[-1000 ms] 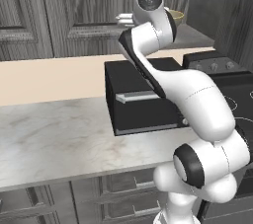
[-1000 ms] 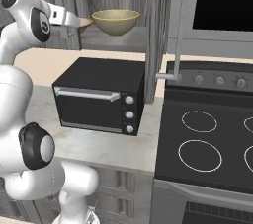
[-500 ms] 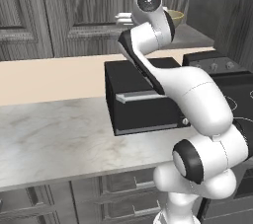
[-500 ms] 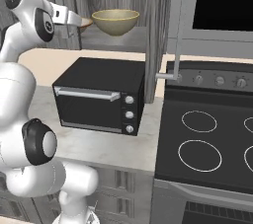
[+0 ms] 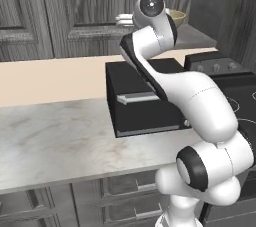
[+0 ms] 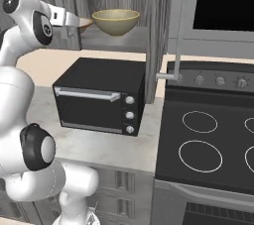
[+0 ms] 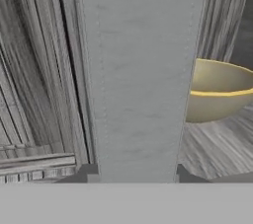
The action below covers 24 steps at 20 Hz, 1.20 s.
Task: Move the bowls from the cabinet to the plates on the dining table.
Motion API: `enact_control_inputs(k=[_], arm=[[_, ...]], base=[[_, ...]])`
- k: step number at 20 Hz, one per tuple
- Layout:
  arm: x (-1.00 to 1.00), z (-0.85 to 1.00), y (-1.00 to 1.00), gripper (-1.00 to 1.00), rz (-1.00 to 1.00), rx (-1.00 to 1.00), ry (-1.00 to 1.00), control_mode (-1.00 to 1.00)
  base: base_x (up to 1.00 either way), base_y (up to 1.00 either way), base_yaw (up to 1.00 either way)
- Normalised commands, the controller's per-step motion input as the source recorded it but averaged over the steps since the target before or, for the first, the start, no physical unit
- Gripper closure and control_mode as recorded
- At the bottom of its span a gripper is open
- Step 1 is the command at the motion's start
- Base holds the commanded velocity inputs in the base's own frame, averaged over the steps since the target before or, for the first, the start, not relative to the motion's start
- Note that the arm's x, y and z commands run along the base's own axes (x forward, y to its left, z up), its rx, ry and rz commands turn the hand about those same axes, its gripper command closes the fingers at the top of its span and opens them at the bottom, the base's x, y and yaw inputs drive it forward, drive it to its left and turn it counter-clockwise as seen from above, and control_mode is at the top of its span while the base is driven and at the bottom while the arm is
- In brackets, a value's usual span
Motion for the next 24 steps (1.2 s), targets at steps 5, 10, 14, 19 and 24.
enact_control_inputs(k=[5, 10, 14, 19, 24], arm=[[-0.27, 0.00, 0.58, 1.00, 0.00, 0.00, -0.06, -1.00], [-0.48, 0.00, 0.69, 1.00, 0.00, 0.00, -0.09, -1.00], [-0.53, 0.00, 0.83, 1.00, 0.01, 0.00, -0.10, -1.00], [-0.51, 0.00, 0.95, 1.00, 0.02, 0.00, -0.09, -1.00], [-0.51, 0.00, 1.00, 1.00, 0.02, 0.00, -0.09, -1.00]], base=[[0.00, 0.00, 0.00], [0.00, 0.00, 0.00], [0.00, 0.00, 0.00], [0.00, 0.00, 0.00], [0.00, 0.00, 0.00]])
